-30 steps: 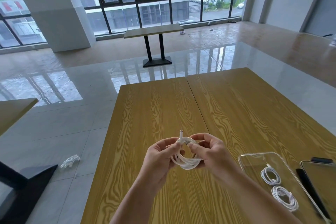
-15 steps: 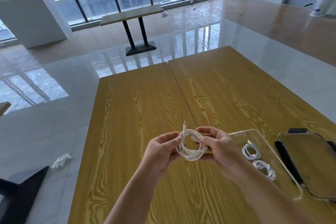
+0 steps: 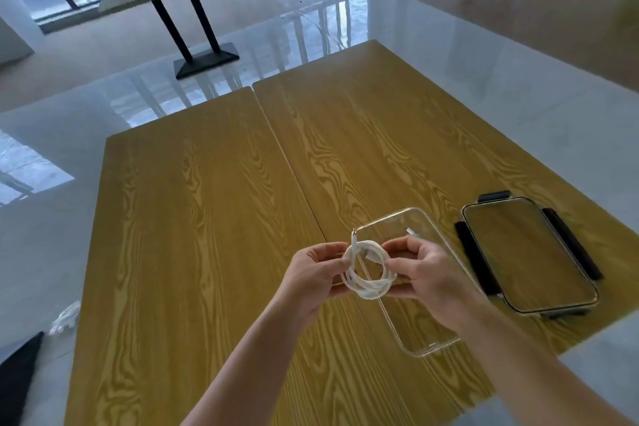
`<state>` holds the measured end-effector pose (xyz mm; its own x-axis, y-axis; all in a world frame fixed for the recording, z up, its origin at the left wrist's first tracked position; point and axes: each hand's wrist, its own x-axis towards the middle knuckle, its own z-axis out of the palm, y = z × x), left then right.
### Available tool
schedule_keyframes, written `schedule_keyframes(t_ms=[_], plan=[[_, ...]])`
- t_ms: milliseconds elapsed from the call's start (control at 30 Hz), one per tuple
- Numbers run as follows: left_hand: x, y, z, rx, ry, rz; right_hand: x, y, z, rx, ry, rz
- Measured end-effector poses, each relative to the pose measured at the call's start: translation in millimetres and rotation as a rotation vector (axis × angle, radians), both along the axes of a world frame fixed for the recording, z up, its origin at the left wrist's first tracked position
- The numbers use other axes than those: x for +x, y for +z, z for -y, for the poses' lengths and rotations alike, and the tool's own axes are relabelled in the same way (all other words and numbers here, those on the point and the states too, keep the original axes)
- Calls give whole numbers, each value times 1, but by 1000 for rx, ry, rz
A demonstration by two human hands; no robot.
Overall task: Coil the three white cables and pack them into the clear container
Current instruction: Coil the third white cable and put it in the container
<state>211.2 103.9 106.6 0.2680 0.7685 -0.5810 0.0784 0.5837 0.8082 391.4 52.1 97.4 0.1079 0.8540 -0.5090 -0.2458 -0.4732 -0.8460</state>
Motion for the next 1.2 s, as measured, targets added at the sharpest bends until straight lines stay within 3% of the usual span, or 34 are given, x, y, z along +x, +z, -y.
schedule_keyframes(t_ms=[200, 433, 600, 900, 1200], plan=[[42, -30, -5, -18, -75, -111, 34, -27, 5, -103, -40, 54], [77, -58, -21, 66, -267, -415, 50, -66, 7, -222, -60, 117], [96, -70, -36, 173, -455, -610, 55, -86, 3, -291, -104, 0], [115, -98, -62, 173, -680, -752, 61, -108, -8, -299, -270, -378], [131, -108, -85, 274, -1016, -967, 46, -122, -14, -371, -449, -364]])
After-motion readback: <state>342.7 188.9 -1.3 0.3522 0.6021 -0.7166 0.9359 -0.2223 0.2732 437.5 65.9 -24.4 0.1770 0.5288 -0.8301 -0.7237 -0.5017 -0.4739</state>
